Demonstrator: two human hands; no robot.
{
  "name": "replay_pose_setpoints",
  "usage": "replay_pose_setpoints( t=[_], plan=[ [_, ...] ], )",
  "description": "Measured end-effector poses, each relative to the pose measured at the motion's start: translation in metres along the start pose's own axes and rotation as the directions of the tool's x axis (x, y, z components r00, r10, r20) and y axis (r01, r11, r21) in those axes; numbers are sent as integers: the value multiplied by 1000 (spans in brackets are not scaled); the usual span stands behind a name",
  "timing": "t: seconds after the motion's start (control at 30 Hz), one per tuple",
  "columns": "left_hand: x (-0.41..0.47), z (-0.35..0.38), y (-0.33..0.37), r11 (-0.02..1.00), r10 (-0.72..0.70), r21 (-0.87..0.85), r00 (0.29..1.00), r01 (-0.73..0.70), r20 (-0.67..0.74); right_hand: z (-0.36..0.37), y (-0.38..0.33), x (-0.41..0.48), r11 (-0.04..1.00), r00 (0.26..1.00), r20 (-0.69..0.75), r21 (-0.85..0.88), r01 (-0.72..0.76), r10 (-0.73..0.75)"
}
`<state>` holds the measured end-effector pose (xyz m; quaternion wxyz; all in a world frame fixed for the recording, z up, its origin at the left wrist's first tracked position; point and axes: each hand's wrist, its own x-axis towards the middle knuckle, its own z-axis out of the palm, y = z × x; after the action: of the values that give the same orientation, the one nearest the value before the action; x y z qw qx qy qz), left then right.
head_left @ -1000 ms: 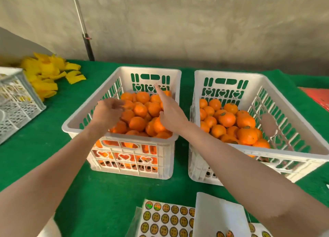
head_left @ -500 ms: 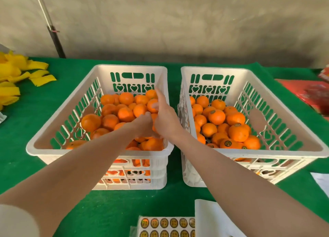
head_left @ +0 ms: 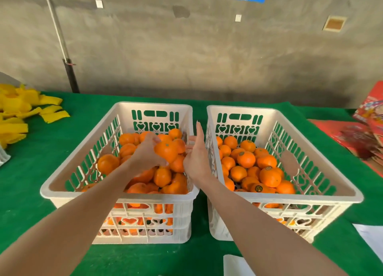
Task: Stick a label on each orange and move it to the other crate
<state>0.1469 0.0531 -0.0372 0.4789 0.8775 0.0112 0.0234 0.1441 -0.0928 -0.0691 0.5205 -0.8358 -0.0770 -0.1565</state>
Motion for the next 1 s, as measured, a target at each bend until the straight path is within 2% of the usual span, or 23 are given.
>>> replay_pose_setpoints(
  t=[0.1,0.17,0.23,0.3,0.37,0.47,0.53,0.63,0.8,1.0],
  plan=[
    [-13,-11,-8,986,36,-159,999,-41,-33,-7,-6,-10,1000,1000,-12,26,7,-6],
    [-29,-18,-3,969,83,-227,994,-96,-64,-19,-16,-22,992,999,46,127,15,-21],
    [-48,-21,6,912,117,-396,993,-110,-9,-36,-28,-35,969,987,140,244,40,-75],
    [-71,-20,21,785,155,-618,981,-48,121,-56,-43,-49,945,969,201,318,73,-143],
    [-90,-14,35,689,175,-723,957,48,230,-77,-55,-65,928,964,207,364,82,-166],
    [-114,5,50,513,156,-825,920,236,360,-107,-61,-89,890,993,68,453,58,-100],
    [-126,21,55,383,131,-854,894,352,428,-124,-58,-102,852,999,7,523,-37,39],
    [-139,46,62,339,89,-839,873,426,480,-139,-53,-120,813,983,88,554,-180,158],
    [-155,74,68,319,53,-808,842,495,536,-150,-49,-142,934,992,97,338,-112,84],
    [-167,91,80,228,-33,-817,843,530,537,-151,-39,-152,961,998,10,268,-64,63]
  ],
)
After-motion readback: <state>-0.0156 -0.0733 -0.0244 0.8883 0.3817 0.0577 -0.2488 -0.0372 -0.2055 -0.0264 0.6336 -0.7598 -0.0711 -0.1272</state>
